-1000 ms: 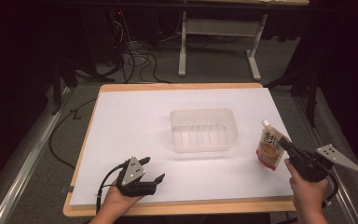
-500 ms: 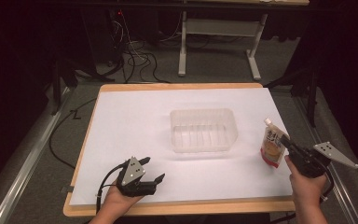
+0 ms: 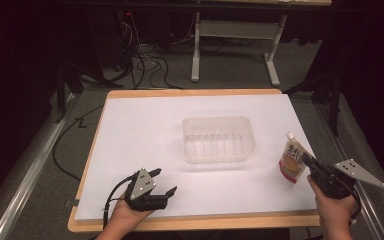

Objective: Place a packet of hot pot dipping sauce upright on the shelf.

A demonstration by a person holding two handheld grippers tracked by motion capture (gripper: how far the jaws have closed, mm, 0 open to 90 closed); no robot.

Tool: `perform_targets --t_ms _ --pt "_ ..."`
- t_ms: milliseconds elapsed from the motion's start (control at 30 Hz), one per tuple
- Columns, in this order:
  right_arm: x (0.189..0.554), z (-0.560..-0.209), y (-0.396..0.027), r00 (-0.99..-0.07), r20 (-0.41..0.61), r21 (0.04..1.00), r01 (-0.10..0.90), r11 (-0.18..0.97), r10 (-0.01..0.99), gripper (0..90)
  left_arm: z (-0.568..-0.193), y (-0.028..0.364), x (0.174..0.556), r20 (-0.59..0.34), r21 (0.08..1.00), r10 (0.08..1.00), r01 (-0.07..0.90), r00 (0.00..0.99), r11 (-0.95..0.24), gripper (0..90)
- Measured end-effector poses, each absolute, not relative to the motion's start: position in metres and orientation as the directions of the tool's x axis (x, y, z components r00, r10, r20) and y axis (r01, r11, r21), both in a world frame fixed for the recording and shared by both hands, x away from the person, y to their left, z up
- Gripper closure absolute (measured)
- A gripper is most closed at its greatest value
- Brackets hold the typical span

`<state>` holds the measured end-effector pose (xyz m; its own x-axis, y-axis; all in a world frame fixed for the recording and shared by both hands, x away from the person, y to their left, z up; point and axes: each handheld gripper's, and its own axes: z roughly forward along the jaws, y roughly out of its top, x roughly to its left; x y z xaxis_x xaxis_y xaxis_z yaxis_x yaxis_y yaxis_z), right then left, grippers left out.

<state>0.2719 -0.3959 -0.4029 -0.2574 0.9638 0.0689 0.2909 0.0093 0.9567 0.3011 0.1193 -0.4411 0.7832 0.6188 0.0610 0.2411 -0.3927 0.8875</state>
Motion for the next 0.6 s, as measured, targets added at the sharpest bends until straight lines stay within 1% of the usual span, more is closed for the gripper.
perform_targets --t_ms 100,133,167,200,233,300,400,500,600 --pt "0.272 -0.404 -0.396 -0.262 0.05 0.955 0.296 0.031 0.964 80.0 -0.441 0.12 0.301 0.061 0.888 0.62 0.241 0.783 -0.391 24.8" --pt "0.272 -0.404 -0.396 -0.262 0.05 0.955 0.296 0.031 0.964 80.0 -0.441 0.12 0.301 0.061 0.888 0.62 0.241 0.783 -0.391 24.8" --pt "0.273 -0.407 -0.397 -0.266 0.051 0.951 0.307 0.035 0.963 76.4 -0.441 0.121 0.301 0.06 0.889 0.621 0.242 0.781 -0.389 24.8" --pt "0.273 -0.407 -0.397 -0.266 0.051 0.951 0.307 0.035 0.963 76.4 -0.441 0.121 0.301 0.06 0.889 0.621 0.242 0.781 -0.389 24.8" --pt "0.275 -0.41 -0.396 -0.28 0.054 0.946 0.321 0.04 0.958 72.2 -0.44 0.121 0.301 0.061 0.889 0.623 0.241 0.78 -0.389 24.8" --pt "0.278 -0.414 -0.395 -0.295 0.055 0.94 0.336 0.05 0.954 69.7 -0.44 0.121 0.301 0.062 0.889 0.622 0.241 0.78 -0.39 24.8" --pt "0.279 -0.417 -0.395 -0.295 0.043 0.939 0.338 0.062 0.955 69.8 -0.44 0.121 0.301 0.062 0.889 0.623 0.241 0.78 -0.391 24.8" --pt "0.28 -0.417 -0.399 -0.31 0.063 0.938 0.342 0.049 0.949 73.8 -0.44 0.12 0.3 0.062 0.889 0.623 0.241 0.78 -0.39 24.8" --pt "0.279 -0.416 -0.402 -0.295 0.069 0.938 0.344 0.039 0.953 82.8 -0.44 0.12 0.301 0.063 0.888 0.623 0.241 0.78 -0.391 24.8"
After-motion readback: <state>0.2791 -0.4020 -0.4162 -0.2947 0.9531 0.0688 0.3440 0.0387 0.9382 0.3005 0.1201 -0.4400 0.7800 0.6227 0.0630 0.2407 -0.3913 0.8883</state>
